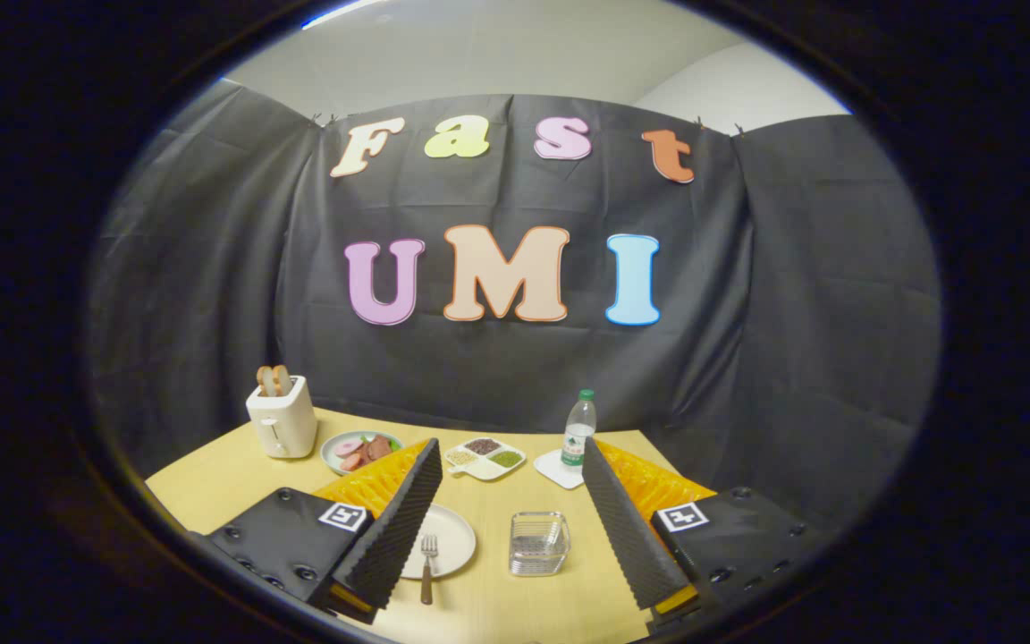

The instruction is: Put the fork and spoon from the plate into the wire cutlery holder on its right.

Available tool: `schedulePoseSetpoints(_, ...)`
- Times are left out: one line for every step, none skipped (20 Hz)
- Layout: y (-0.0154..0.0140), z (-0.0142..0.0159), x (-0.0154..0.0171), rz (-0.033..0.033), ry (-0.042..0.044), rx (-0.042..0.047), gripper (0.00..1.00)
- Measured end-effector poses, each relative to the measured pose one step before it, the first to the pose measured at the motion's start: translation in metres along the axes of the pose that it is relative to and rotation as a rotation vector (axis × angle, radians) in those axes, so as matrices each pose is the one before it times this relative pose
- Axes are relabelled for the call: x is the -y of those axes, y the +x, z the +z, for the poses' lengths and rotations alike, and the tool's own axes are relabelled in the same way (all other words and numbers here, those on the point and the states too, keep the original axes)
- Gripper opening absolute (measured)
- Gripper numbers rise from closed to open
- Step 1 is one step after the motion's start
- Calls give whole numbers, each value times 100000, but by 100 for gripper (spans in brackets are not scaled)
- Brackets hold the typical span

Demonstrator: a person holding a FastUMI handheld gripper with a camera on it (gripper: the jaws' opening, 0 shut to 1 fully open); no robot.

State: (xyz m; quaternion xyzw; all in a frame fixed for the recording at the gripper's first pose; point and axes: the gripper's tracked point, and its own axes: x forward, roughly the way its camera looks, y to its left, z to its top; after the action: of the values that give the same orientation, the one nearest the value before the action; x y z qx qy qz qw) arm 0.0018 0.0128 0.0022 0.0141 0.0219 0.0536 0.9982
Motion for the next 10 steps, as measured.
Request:
schedulePoseSetpoints(141,-239,0,1307,1113,-1429,100)
schedulePoseSetpoints(194,-279,78,1286,1199,-1594,100)
schedulePoseSetpoints(228,-357,-45,1774,924,-2246,100)
schedulePoseSetpoints(268,-791,-18,1583,114,-3173,100)
schedulePoseSetpoints(244,-696,135,1694,-820,-3866,100)
schedulePoseSetpoints(420,-780,0,2086,-1061,-4122,100)
schedulePoseSetpoints(322,-550,15,1527,-698,-3783,100)
schedulePoseSetpoints(469,-766,37,1416,-707,-4526,100)
schedulePoseSetpoints(492,-864,4,1256,-728,-4837,100)
schedulePoseSetpoints(600,-726,-37,1169,-576,-4688,100)
